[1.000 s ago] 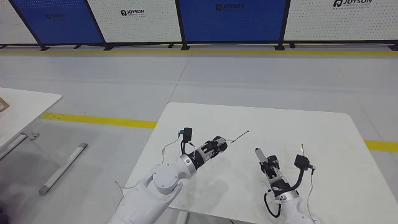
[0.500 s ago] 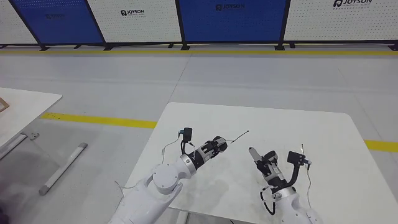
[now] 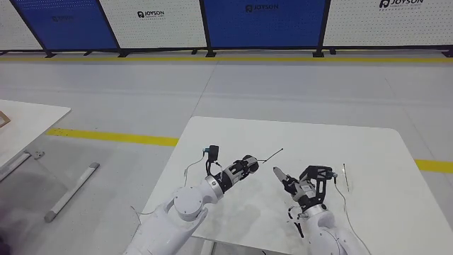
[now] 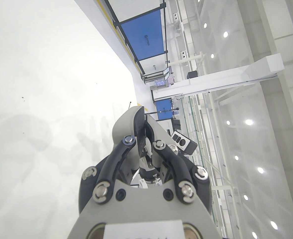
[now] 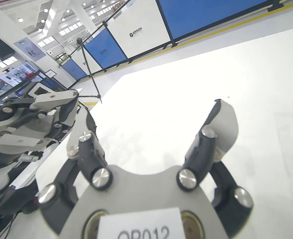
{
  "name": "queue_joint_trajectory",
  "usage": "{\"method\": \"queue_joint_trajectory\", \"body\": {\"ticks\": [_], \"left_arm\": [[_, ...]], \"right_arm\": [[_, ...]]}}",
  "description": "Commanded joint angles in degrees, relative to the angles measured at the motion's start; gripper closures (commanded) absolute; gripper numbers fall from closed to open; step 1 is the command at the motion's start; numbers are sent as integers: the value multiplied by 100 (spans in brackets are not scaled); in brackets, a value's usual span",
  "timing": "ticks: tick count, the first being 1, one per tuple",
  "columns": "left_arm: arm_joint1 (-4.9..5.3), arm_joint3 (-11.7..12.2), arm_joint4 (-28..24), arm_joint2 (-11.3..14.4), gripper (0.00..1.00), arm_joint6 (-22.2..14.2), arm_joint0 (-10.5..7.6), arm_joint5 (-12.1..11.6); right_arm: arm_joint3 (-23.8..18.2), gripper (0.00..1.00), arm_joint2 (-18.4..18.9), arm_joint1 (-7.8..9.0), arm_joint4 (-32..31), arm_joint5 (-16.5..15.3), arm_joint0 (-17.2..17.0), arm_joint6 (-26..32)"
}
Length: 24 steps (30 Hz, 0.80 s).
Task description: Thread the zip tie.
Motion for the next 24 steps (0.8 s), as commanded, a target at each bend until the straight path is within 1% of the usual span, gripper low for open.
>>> {"method": "queue_joint_trajectory", "body": {"ticks": [1, 5, 7, 10, 14, 18, 24], "left_arm": [[0, 0, 0, 0, 100, 0, 0, 0], [-1, -18, 5, -6, 100, 20, -1, -2], [4, -101, 70, -23, 100, 3, 2, -23], [10, -254, 170, -14, 100, -39, 27, -21], [4, -376, 373, 109, 100, -127, 22, 62], [-17, -363, 502, 239, 100, -104, -17, 136], [-17, -363, 502, 239, 100, -104, -17, 136]], "right_arm": [[-3, 0, 3, 1, 5, -6, -2, 1], [-3, 0, 3, 1, 5, -6, -2, 1], [9, 0, -3, 2, -6, -13, -9, 23], [65, 0, -10, 25, -124, -109, -3, 306], [147, 0, -80, 38, -284, -237, 17, 478], [223, 0, -144, 22, -322, -189, 86, 470], [223, 0, -144, 22, -322, -189, 86, 470]]}}
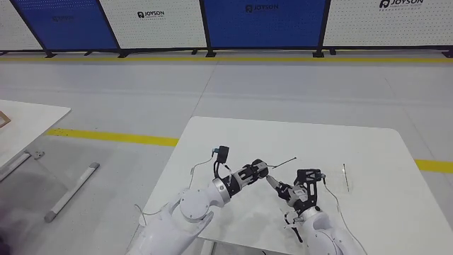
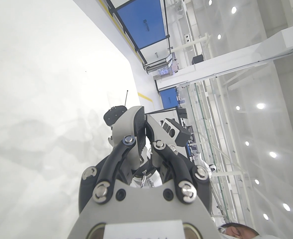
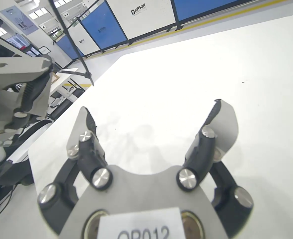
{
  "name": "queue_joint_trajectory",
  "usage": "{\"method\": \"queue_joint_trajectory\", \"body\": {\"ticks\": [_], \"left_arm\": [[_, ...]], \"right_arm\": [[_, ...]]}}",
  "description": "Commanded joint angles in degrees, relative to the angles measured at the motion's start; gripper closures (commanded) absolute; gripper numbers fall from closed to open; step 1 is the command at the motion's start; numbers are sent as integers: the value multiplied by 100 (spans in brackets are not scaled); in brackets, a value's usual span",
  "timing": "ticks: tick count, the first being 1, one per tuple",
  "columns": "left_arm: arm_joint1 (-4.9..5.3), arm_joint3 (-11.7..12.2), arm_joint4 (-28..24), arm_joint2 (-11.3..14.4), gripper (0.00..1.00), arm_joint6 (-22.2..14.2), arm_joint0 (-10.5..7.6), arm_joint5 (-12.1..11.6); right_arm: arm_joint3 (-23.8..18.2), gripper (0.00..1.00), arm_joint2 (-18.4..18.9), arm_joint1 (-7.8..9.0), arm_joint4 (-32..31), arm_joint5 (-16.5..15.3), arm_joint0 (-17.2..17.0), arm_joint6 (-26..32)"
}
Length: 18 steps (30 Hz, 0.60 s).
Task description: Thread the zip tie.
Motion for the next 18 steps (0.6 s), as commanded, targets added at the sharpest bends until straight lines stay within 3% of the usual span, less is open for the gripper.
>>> {"method": "queue_joint_trajectory", "body": {"ticks": [1, 7, 10, 18], "left_arm": [[0, 0, 0, 0, 100, -1, 0, -1], [-26, -37, -3, 107, 100, 62, 4, 6], [-52, -20, -130, 118, 100, 247, -17, 28], [-59, -17, -118, 151, 100, 270, -5, 32]], "right_arm": [[4, 0, 0, 0, 9, 0, -5, -2], [150, 0, -11, -19, 166, -122, 37, -240], [324, 0, -121, -36, -150, 137, 137, -227], [286, 0, -102, -38, -63, 101, 108, -287]]}}
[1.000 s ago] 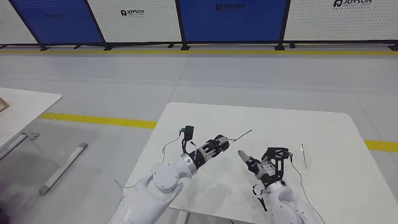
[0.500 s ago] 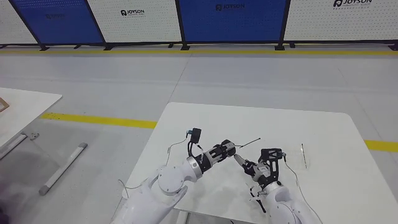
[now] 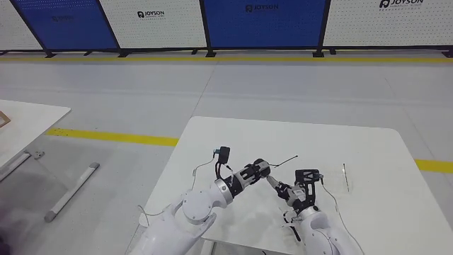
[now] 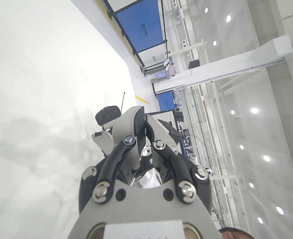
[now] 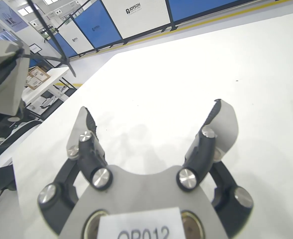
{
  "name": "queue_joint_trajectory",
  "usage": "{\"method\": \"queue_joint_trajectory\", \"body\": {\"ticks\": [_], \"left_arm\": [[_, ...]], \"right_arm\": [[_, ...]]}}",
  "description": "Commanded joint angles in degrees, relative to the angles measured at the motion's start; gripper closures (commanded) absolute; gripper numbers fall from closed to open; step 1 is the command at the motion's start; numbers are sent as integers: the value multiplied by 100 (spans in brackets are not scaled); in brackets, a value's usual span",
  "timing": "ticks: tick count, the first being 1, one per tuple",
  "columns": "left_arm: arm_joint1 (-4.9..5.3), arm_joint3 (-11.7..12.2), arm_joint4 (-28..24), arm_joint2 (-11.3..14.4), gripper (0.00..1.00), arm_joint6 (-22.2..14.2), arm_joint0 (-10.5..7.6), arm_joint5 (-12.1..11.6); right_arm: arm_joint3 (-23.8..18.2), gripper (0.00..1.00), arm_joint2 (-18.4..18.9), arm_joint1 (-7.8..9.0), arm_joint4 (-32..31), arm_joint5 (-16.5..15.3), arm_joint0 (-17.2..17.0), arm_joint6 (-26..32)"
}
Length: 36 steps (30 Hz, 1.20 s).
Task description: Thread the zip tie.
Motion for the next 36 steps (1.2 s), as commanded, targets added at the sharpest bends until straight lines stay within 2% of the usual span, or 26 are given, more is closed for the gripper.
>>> {"method": "queue_joint_trajectory", "body": {"ticks": [1, 3, 4, 5, 6, 7, 8, 9, 11, 19, 22, 29, 36], "left_arm": [[-9, -1, 14, 38, 100, 10, 6, 5], [-16, -5, 8, 65, 100, -16, -1, 8], [-18, -7, -4, 74, 100, -42, -4, 6], [-19, -6, -30, 77, 100, -76, -6, 0], [-21, -1, -57, 72, 100, -100, -12, -9], [-22, -4, -63, 70, 100, -107, -17, -27], [-24, -8, -59, 73, 100, -108, -22, -35], [-27, -21, -63, 84, 100, -122, -27, -50], [-30, -30, -68, 92, 100, -148, -31, -63], [-39, 36, -154, 87, 100, -240, -49, -43], [-44, 52, -160, 100, 100, -255, -59, -22], [-58, 69, -238, 105, 100, -221, -80, 111], [-67, 100, -200, 134, 100, -220, -88, 127]], "right_arm": [[-48, 0, 34, -1, 112, -64, -32, -109], [-60, 0, 62, -1, 147, -122, -64, -268], [-61, 9, 69, -2, 165, -139, -71, -316], [-56, 38, 71, -2, 180, -163, -73, -336], [-39, 53, 70, -3, 203, -194, -65, -314], [-13, 55, 62, -4, 221, -217, -44, -242], [18, 64, 51, -6, 223, -223, -15, -175], [54, 66, 30, -11, 224, -223, 23, -120], [96, 67, 2, -19, 242, -238, 64, -85], [72, 67, 44, 2, 380, -683, 31, -130], [42, 65, 64, 10, 374, -746, 0, -197], [-10, 67, 93, 29, 376, -964, -60, -353], [4, 68, 117, 38, 420, -1071, -74, -428]]}}
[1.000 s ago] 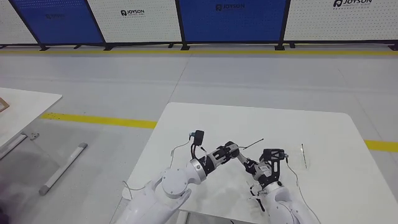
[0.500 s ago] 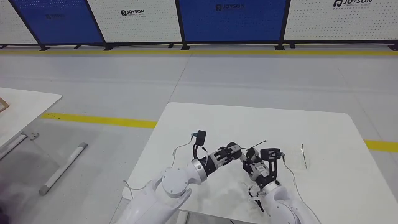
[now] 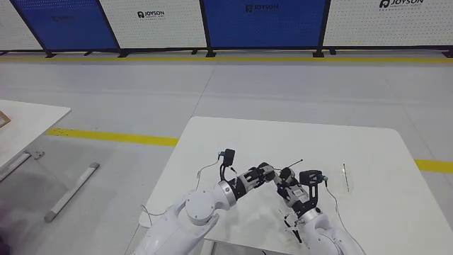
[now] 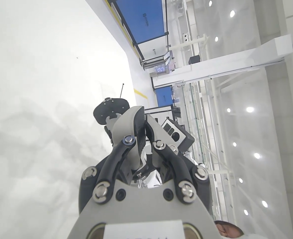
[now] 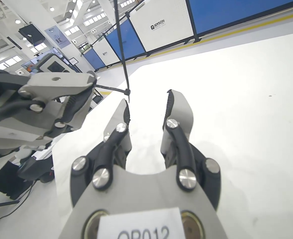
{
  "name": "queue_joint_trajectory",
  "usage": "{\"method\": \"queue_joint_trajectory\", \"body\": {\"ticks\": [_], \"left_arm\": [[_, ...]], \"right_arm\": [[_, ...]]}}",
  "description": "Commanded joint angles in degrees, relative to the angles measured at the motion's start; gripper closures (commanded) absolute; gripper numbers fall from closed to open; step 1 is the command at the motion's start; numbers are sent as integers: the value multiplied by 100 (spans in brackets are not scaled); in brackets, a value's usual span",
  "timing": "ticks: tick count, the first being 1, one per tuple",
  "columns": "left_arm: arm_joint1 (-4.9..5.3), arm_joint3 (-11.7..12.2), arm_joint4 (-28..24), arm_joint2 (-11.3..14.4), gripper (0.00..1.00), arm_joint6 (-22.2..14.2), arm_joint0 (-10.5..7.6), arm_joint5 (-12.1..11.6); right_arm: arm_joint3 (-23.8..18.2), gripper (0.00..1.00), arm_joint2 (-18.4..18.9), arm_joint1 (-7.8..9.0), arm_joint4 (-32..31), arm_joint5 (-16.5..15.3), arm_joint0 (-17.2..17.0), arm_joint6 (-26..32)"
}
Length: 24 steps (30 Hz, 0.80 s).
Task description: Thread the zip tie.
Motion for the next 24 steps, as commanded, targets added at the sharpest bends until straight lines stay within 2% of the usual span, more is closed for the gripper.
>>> {"method": "queue_joint_trajectory", "body": {"ticks": [1, 3, 12, 14, 24], "left_arm": [[-4, 16, 14, 16, 100, -3, -8, 4], [-8, 29, 28, 31, 100, -11, -16, 10], [-28, 103, 80, 88, 100, 0, -76, 61], [-33, 123, 124, 75, 100, 110, -89, 91], [-59, 168, 152, 130, 100, 143, -133, 141]], "right_arm": [[3, 70, 3, 1, 4, -6, 5, -5], [2, 73, 7, 2, 16, -5, 12, -5], [3, 73, 4, 6, 34, -45, 31, -25], [13, 73, 3, 7, 38, -44, 40, -15], [63, 80, 36, 12, 109, -73, 68, -30]]}}
